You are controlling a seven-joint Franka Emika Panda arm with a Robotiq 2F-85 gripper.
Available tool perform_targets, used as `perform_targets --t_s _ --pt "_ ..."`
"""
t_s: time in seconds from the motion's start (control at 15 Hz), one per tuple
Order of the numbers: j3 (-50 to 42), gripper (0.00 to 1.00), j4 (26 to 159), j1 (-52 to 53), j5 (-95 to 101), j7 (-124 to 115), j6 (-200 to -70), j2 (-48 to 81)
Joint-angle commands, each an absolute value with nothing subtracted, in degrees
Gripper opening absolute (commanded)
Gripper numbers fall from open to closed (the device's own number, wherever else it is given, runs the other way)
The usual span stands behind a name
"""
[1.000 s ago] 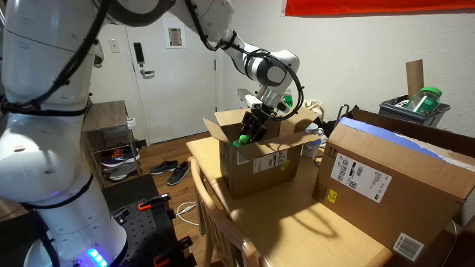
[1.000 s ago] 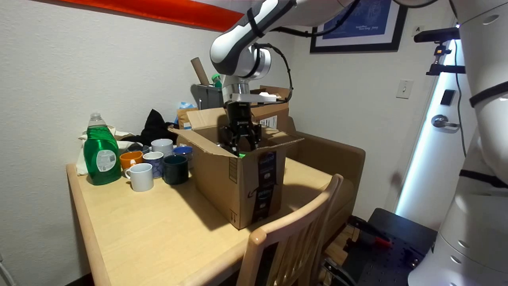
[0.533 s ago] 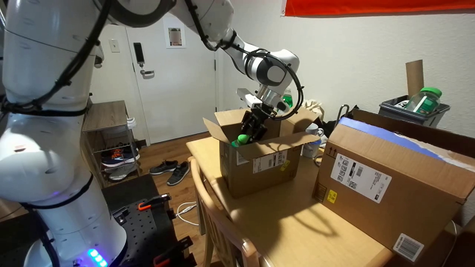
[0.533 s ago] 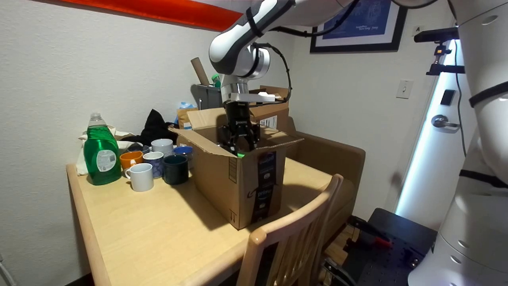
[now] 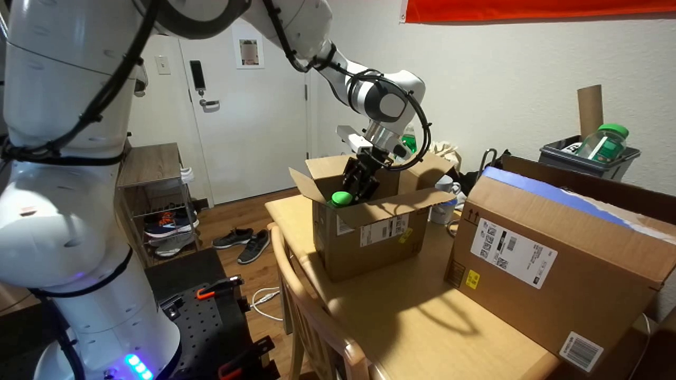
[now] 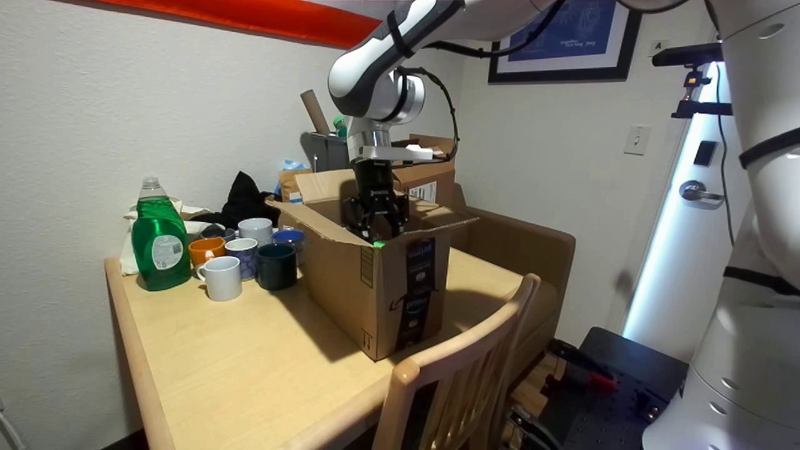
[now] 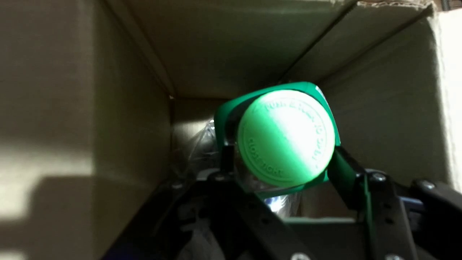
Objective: Place the green bottle in the smaller box
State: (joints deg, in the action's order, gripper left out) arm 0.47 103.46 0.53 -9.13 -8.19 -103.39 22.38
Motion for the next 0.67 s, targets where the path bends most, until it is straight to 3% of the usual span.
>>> perform_targets --t_s 0.0,0.07,0.13,0.33,0.6 --pt "0.3 0.69 103.3 0.6 -9.2 -8.2 -103.3 22.4" --pt "0.3 0.69 103.3 0.6 -9.2 -8.2 -103.3 22.4" --pt "0.3 0.92 103.3 0.6 -9.2 -8.2 -103.3 22.4" --pt "0.4 1.0 104.4 1.0 -9.2 -9.1 -103.9 20.9" --pt "0.3 1.0 106.6 1.4 -9.0 -9.9 -105.1 18.0"
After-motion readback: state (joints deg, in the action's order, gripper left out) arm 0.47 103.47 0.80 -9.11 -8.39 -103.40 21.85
